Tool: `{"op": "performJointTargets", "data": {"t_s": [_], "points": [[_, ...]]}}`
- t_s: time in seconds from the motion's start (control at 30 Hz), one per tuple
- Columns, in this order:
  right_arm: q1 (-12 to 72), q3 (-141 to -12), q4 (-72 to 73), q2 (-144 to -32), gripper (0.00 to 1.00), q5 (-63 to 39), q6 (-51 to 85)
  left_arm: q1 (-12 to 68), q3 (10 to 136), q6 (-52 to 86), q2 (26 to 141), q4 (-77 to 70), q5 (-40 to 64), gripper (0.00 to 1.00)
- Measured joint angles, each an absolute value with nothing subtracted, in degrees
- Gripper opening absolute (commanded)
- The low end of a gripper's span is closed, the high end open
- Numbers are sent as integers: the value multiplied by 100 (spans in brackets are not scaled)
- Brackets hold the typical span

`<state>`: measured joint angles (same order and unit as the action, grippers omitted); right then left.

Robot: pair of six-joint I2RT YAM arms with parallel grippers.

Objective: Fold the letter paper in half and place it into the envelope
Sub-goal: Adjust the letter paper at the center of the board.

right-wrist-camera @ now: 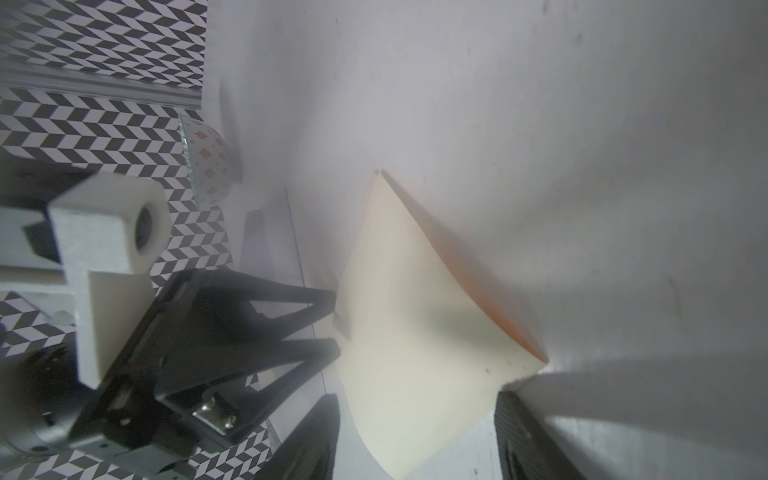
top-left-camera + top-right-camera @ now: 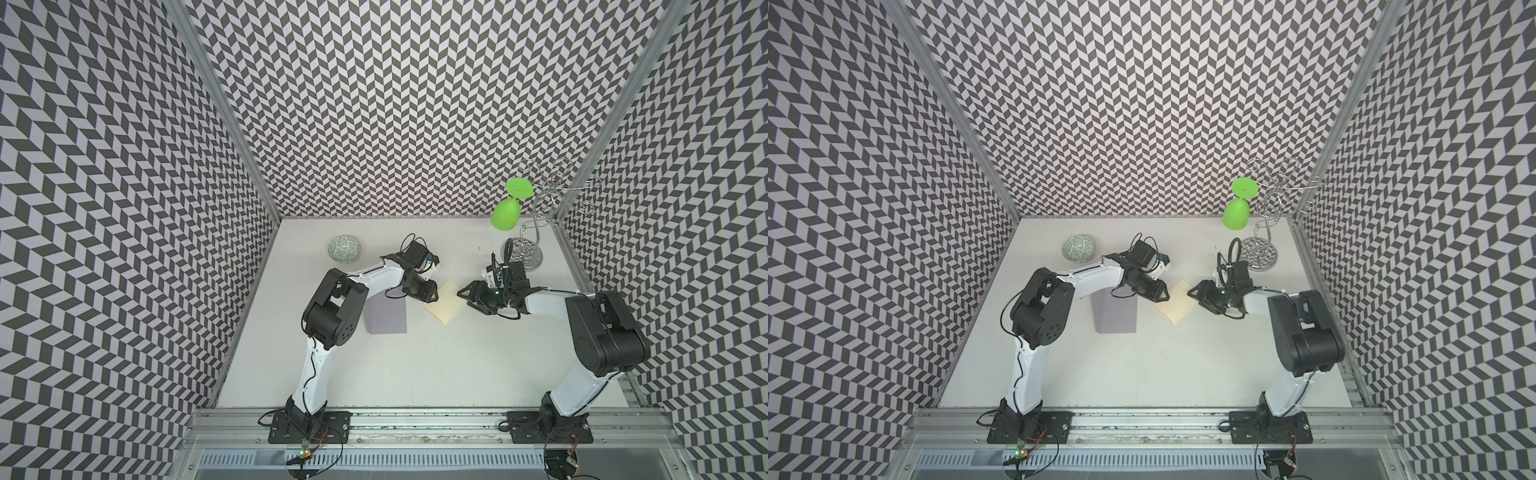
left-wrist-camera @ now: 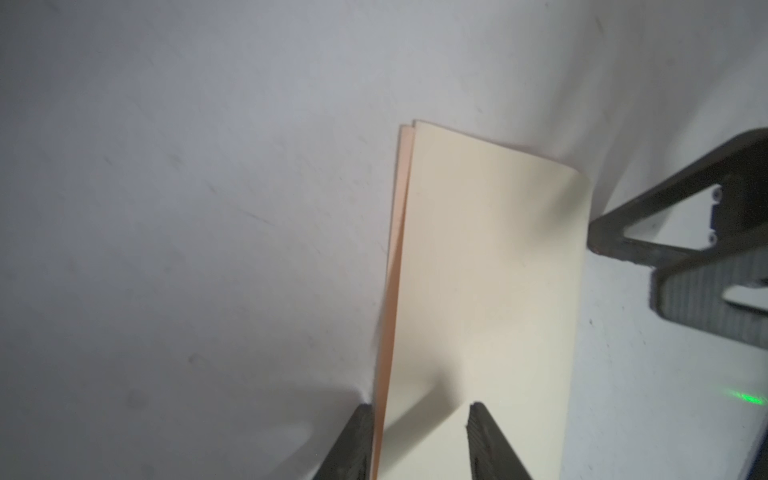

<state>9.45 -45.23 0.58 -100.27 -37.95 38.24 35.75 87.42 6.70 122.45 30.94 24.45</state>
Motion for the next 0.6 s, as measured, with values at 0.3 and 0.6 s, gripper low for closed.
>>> {"op": "performJointTargets", "data": {"t_s": [0.3,0.6], "points": [[945,-4602,274,-10219,63,-4014,3704,3640,8204,864,11990,3039,3061,40],[1057,-4786,-290,-10108,64,-3597,3155,3632,8230,1026,11992,3020,3070,42]]}}
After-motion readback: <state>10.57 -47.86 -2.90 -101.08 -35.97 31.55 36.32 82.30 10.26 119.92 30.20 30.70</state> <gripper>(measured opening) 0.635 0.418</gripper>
